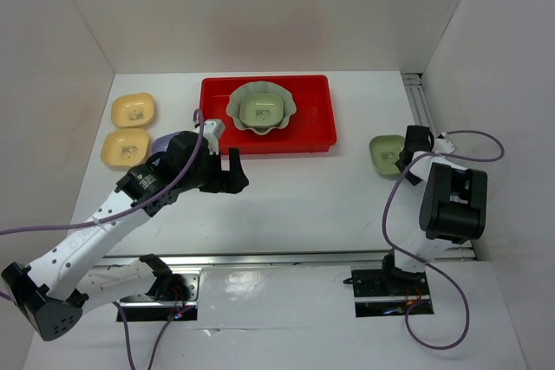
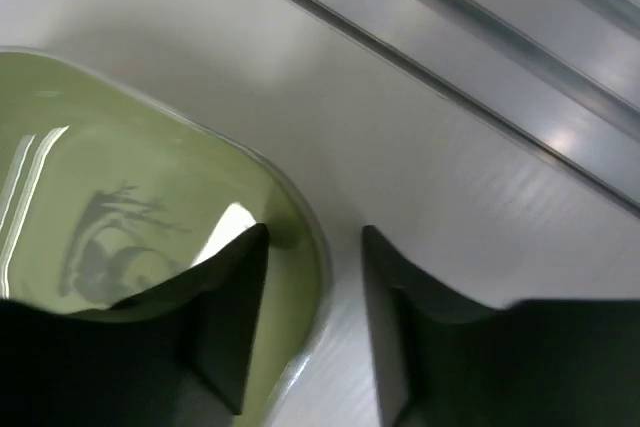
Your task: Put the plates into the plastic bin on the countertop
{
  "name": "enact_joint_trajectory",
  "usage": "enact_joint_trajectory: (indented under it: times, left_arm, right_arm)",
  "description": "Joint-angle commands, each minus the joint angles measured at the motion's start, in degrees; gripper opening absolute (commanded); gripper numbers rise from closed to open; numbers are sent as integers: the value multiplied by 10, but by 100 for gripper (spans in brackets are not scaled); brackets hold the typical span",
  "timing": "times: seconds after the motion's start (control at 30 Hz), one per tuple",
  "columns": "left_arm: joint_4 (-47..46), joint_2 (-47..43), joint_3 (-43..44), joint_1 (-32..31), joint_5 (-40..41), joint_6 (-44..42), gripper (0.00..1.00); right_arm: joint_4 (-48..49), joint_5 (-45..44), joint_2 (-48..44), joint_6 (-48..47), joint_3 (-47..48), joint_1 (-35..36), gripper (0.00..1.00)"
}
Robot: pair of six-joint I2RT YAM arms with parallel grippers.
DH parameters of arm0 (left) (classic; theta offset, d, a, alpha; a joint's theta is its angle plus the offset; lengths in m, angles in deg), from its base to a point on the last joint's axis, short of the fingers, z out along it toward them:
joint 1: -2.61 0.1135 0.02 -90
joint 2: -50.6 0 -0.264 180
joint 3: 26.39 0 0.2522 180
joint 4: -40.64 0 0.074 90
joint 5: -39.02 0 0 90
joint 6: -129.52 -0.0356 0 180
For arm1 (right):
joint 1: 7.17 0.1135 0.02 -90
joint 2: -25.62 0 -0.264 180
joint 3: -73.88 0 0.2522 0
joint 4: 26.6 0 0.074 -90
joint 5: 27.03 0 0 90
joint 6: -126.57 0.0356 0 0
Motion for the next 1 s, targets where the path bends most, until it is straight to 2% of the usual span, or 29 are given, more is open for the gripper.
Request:
enact_joint_trajectory:
  times: [0.0,0.03,0.1,0.23,0.27,0.37,0.5,0.6,0.63,0.73,0.9,0.93,0.97]
  left_arm:
    - [-19,-10,3,4,0,-10,100]
    - [-19,-10,3,4,0,-10,100]
    - [-19,-10,3,9,0,-10,100]
    - [-14,-5,3,9,0,-15,100]
    - [-14,-5,3,9,0,-15,100]
    - [-14,1,3,9,5,-15,100]
    - [-14,1,3,9,17,-15,100]
    - [-14,1,3,14,29,-10,100]
    - [-9,1,3,14,36,-10,100]
    - [-4,1,3,14,48,-4,100]
    - [2,6,8,14,59,2,100]
    - [2,6,8,20,59,2,100]
    - [2,11,8,20,65,2,100]
  right_arm:
    - [31,9,14,8,-15,-4,44]
    - [36,9,14,8,-20,-4,32]
    - [28,9,21,2,-14,-10,21]
    - [6,15,29,2,7,-16,7]
    - [6,15,23,8,7,-16,0]
    - [-24,20,2,29,43,-16,0]
    - [-96,-34,-22,59,116,12,0]
    - [-168,-123,-9,95,195,62,0]
    - [-189,-177,-2,107,217,86,0]
    - [-246,-224,25,144,293,117,0]
    - [-225,-229,25,136,338,170,0]
    - [-203,-214,10,116,338,178,0]
    - [-126,-154,2,84,330,192,0]
